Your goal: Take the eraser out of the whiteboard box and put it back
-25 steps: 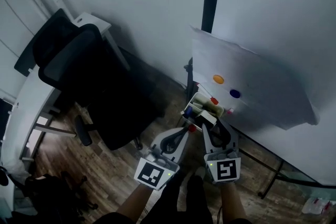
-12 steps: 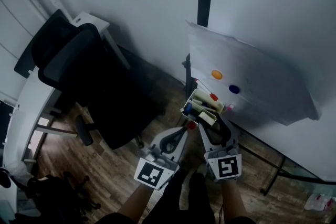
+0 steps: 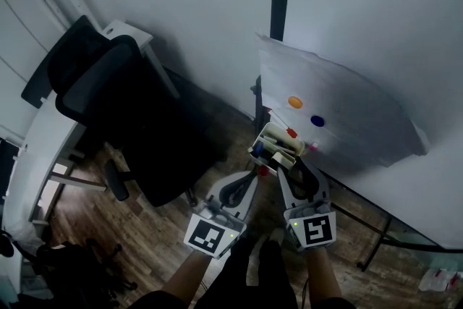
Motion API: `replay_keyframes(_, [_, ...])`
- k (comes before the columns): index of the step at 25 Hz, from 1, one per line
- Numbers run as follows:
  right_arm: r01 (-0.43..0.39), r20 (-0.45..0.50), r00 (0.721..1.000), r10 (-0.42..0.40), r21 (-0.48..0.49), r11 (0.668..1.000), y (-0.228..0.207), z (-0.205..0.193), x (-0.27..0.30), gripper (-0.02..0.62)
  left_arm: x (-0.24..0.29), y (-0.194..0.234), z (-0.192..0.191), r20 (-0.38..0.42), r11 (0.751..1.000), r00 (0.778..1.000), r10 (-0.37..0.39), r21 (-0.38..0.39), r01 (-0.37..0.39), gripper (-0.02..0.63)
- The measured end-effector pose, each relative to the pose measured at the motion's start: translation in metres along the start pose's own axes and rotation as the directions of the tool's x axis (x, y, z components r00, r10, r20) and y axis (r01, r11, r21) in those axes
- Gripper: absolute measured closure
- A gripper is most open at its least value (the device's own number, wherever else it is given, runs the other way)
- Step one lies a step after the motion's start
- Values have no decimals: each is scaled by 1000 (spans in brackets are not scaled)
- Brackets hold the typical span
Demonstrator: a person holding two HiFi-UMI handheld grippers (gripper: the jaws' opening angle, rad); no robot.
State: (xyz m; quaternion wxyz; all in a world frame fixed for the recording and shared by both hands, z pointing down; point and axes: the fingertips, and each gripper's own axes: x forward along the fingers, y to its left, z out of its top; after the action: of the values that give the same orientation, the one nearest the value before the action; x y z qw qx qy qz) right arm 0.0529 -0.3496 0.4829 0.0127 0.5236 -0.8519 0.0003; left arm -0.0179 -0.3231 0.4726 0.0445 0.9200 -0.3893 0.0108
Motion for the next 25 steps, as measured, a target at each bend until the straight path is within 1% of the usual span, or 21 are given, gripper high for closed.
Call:
replay_keyframes(2, [2,16,1000,-2,7,1000,0,10,-7,459,0,-3,13,19,1000,1000,-2,15,2,600])
replay_keyframes(5, [10,59,998,-9,-6,1000,-2,36,-19,513,-1,-10,36,53,999,999,-6,38,4,601])
replay_keyframes(9, [25,118,993,-23,-16,1000,-6,70,-34,547,0,-21,70,105,997,994,-19,78,11,601])
replay_keyframes(14, [31,200,980,-24,-32,999,-6,115,-55,565,-5,-41,115,174,990,983,-51,138,27,600])
replay_keyframes(18, [23,263,965,-14,-33,999,-3,147,-72,571,-10,-58,139,211,984,975,-71,176,34,600])
replay_keyframes(21, [17,297,955,-1,-53,998,2,160,-81,578,-14,-67,151,236,979,968,-82,199,34,601])
replay_keyframes(25, [23,310,951,-2,-62,998,6,166,-90,588,-22,-75,161,259,974,962,-90,225,31,601])
